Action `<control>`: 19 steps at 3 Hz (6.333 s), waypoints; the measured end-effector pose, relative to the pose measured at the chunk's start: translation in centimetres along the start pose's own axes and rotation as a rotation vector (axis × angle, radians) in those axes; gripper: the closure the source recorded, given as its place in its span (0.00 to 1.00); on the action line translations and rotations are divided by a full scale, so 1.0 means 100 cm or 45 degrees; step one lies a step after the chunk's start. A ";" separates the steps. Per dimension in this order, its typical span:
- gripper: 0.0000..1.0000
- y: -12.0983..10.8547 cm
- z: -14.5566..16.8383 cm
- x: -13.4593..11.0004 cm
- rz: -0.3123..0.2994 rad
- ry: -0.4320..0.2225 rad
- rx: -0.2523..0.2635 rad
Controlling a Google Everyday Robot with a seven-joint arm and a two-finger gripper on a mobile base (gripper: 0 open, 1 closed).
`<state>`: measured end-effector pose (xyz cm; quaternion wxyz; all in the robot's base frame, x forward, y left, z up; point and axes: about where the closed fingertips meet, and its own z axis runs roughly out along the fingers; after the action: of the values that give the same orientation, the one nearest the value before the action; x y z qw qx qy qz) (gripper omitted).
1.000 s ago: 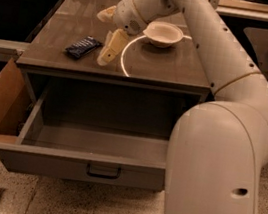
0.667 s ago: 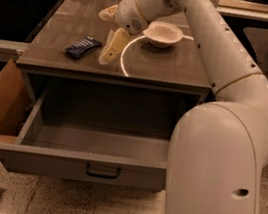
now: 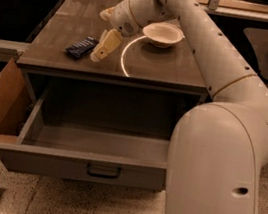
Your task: Place rxbar blueberry into top drawer
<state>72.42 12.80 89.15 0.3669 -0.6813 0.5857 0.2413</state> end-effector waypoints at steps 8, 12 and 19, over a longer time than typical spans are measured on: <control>0.00 -0.036 0.093 0.020 0.501 0.080 0.222; 0.89 -0.033 0.094 0.021 0.514 0.079 0.234; 1.00 0.092 0.007 -0.026 0.157 -0.155 -0.078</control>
Offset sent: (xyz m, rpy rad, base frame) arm 0.0387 0.0254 -0.0429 -0.0221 0.1059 -0.1508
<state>63.05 14.52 88.70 0.3652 -0.6389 0.5956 0.3222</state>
